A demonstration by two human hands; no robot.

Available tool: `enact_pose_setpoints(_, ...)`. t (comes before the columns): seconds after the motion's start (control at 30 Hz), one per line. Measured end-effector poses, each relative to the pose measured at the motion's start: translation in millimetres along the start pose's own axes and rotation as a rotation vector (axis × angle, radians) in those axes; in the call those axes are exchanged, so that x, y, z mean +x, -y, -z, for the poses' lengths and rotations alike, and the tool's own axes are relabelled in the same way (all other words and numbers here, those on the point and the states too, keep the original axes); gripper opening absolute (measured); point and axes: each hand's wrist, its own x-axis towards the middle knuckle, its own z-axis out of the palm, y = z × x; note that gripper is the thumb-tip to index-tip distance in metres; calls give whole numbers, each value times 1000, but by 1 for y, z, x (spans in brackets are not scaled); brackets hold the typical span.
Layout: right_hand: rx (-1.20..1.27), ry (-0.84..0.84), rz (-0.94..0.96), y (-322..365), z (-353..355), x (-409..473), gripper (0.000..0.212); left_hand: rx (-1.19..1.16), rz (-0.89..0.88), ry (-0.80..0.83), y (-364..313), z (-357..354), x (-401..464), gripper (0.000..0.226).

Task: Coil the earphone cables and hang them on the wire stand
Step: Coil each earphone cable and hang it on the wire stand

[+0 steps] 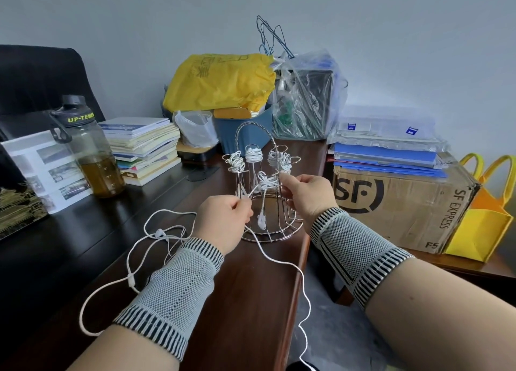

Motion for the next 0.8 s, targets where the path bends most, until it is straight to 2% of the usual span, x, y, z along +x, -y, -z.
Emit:
enact_pose_setpoints(0.1,14,-1,7,-3,0,-2,28,54,-39,-23,4,-5,-5,37)
enact_pose_setpoints(0.17,2,-8,47,-4,0,-4,24,32,-108,-54,7,-11,-7,46)
enact_pose_setpoints(0.27,-87,-52,227,-3,1,-12,14,-6,-230,-152,9,-18,-9,56)
enact_pose_setpoints(0.37,-251,-57,433,-4,-1,-23,15,-34,-354,-276,12,-23,-9,45)
enact_pose_setpoints(0.43,-301,-86,534,-9,-6,-31,16,-110,-358,-296,10,-23,-8,36)
enact_pose_setpoints(0.53,-270,-130,576,-22,-19,-41,15,-319,-265,-272,6,-22,-6,37)
enact_pose_setpoints(0.6,-253,-149,563,-31,-25,-45,20,-515,-124,-221,1,-20,-8,29)
enact_pose_setpoints(0.73,-250,-161,523,-37,-26,-43,24,-926,112,-100,0,-20,-3,51)
enact_pose_setpoints(0.8,-229,-169,487,-38,-25,-40,23,-1054,209,-36,0,-21,0,42)
